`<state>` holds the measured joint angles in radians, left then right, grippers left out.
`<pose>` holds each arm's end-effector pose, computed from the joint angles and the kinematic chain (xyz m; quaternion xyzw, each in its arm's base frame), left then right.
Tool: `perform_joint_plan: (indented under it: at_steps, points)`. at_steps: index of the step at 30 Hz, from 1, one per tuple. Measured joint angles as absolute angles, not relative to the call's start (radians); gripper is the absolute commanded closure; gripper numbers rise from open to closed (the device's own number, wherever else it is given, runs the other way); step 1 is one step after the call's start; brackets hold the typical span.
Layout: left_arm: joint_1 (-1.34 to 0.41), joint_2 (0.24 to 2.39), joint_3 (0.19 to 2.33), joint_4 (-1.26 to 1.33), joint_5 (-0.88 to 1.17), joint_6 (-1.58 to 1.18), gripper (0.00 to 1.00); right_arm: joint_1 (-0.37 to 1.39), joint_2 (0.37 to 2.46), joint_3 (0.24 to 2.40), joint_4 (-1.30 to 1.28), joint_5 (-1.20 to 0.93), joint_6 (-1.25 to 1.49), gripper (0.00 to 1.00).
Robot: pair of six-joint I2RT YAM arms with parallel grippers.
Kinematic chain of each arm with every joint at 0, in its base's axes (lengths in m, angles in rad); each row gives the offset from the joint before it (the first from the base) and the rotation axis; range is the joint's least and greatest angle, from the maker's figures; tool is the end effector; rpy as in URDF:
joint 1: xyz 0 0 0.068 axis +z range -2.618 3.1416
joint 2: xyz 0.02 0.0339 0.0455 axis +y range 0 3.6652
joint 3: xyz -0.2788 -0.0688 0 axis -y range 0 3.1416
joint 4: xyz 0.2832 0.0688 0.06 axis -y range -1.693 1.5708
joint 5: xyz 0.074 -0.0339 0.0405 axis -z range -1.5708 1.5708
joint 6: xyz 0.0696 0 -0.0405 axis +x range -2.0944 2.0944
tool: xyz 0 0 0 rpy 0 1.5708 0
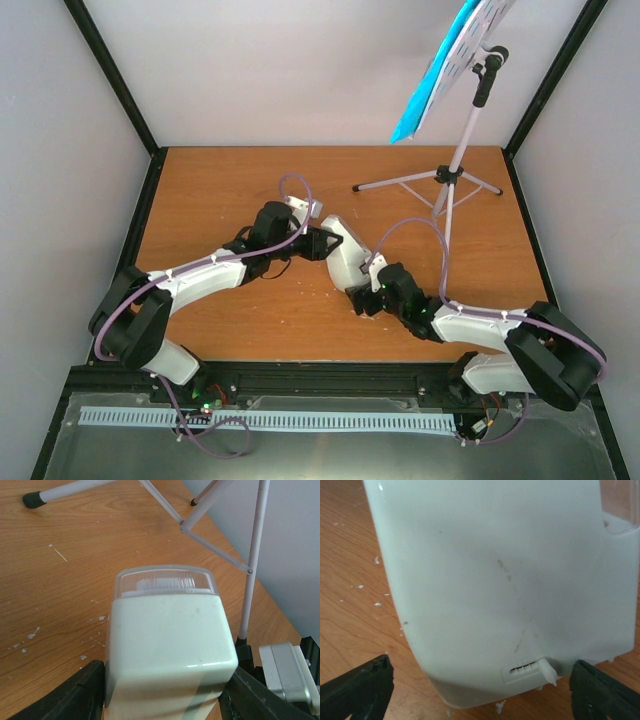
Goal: Pack up the instrument practice props
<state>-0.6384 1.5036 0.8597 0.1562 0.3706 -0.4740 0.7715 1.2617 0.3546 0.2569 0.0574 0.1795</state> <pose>0.2953 -0.2505 0.2046 0.1638 0.8316 -0.4016 0.3469 0.1971 0.1862 0.1061 -0.2490 0.8603 0.1804 0.4065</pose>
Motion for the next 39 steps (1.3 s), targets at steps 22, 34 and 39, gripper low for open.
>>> perform_joint_plan:
  at_steps: [22, 34, 39]
  points:
    - [-0.628, 1.503, 0.865, 0.153, 0.348, -0.435, 0.56, 0.801, 1.265, 0.366, 0.273, 0.143, 0.171, 0.07]
    - [-0.646, 1.430, 0.840, 0.037, 0.501, -0.019, 0.48, 0.455, 0.909, 0.355, 0.298, -0.377, 0.194, 0.00]
    - [-0.686, 1.418, 0.835, 0.006, 0.520, 0.088, 0.36, 0.372, 0.957, 0.367, 0.393, -0.733, 0.241, 0.00]
